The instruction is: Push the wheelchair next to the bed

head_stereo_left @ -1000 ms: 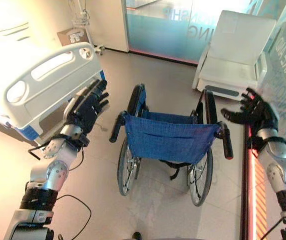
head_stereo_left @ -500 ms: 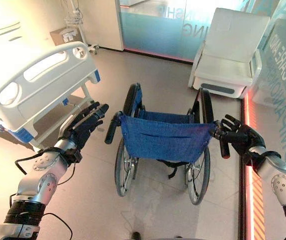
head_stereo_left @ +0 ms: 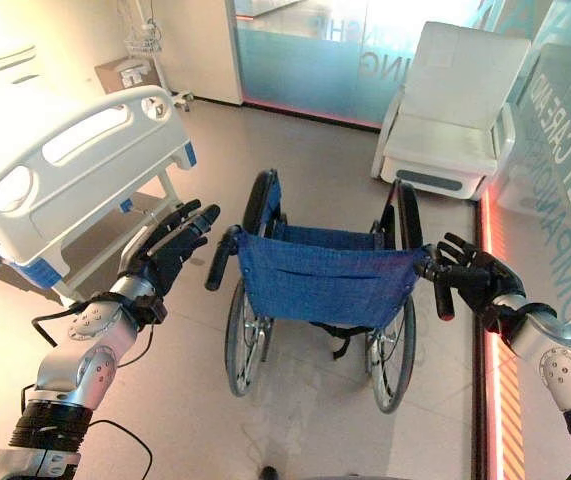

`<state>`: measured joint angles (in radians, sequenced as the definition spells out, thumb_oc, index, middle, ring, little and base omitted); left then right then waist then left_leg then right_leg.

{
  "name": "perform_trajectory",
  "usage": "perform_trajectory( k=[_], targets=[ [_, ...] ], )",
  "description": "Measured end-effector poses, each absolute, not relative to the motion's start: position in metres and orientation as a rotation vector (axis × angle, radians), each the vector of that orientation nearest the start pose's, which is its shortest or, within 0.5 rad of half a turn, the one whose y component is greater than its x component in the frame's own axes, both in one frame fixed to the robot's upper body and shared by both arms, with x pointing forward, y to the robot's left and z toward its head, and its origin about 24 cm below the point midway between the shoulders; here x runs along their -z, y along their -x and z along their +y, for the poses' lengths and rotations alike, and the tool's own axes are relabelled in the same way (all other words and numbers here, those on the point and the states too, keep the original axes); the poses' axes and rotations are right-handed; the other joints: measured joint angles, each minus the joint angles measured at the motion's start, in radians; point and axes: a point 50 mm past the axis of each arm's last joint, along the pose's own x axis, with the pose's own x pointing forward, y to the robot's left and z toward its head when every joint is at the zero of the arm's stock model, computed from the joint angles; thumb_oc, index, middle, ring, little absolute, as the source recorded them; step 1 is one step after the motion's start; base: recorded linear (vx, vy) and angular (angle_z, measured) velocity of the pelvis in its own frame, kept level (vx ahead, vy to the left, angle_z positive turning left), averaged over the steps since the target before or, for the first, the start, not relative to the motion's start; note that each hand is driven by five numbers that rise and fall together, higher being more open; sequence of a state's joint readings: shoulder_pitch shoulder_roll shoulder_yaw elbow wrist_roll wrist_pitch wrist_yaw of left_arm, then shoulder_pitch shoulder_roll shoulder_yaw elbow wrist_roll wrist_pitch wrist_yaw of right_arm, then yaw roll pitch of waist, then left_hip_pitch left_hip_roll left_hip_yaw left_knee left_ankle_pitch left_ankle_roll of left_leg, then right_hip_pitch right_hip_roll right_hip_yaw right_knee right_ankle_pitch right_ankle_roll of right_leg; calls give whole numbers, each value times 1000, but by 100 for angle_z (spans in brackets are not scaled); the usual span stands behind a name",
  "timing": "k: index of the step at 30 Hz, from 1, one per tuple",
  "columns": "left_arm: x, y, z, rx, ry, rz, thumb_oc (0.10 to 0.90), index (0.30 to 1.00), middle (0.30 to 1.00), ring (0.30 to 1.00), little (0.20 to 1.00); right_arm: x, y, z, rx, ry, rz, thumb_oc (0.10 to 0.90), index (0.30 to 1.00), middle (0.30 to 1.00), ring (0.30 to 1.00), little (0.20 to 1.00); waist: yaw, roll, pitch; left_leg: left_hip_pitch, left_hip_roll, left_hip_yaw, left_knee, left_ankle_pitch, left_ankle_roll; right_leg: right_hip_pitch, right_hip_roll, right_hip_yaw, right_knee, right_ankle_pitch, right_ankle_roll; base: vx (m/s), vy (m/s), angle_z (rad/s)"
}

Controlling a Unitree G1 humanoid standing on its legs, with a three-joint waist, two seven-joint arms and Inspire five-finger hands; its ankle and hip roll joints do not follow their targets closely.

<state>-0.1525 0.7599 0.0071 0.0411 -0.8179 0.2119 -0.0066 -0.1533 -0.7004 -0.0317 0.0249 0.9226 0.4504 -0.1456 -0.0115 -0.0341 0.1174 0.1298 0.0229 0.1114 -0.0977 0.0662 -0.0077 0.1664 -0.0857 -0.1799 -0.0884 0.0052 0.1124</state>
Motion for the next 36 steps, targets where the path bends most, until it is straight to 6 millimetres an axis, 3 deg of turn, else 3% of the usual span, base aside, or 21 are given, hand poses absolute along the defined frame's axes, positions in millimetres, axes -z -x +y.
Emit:
perform_trajectory(
  k=[6, 16, 21, 36],
  targets=[
    [-111, -279, 274, 14, 56, 96, 800, 900, 900, 900, 900, -69, -275, -250, 194, -264, 362, 800, 900, 900, 900, 900, 2, 0, -1, 0, -2, 0, 0, 0, 0, 0, -1, 0, 0, 0, 0, 0, 0, 0],
    [-111, -280, 259, 24, 49, 86, 800, 900, 900, 900, 900, -61, -273, -243, 343, -279, 347, 800, 900, 900, 900, 900, -1, 10, -1, 1, -2, 0, 0, 0, 0, 1, -2, 2, 0, 0, 0, 0, 0, 0],
    [-110, -280, 254, 24, 60, 78, 800, 900, 900, 900, 900, -48, -265, -237, 335, -255, 393, 800, 900, 900, 900, 900, 0, 25, -1, 1, -1, 0, 0, 0, 0, 0, -1, 1, 0, 0, 0, 0, 0, 0],
    [-107, -280, 254, 9, 60, 102, 800, 900, 900, 900, 900, -52, -264, -241, 228, -123, 407, 800, 900, 900, 900, 900, 1, 31, -1, 0, -1, -1, 0, 0, 0, 1, -1, 0, 0, 0, 1, 0, 0, 0]
  ],
)
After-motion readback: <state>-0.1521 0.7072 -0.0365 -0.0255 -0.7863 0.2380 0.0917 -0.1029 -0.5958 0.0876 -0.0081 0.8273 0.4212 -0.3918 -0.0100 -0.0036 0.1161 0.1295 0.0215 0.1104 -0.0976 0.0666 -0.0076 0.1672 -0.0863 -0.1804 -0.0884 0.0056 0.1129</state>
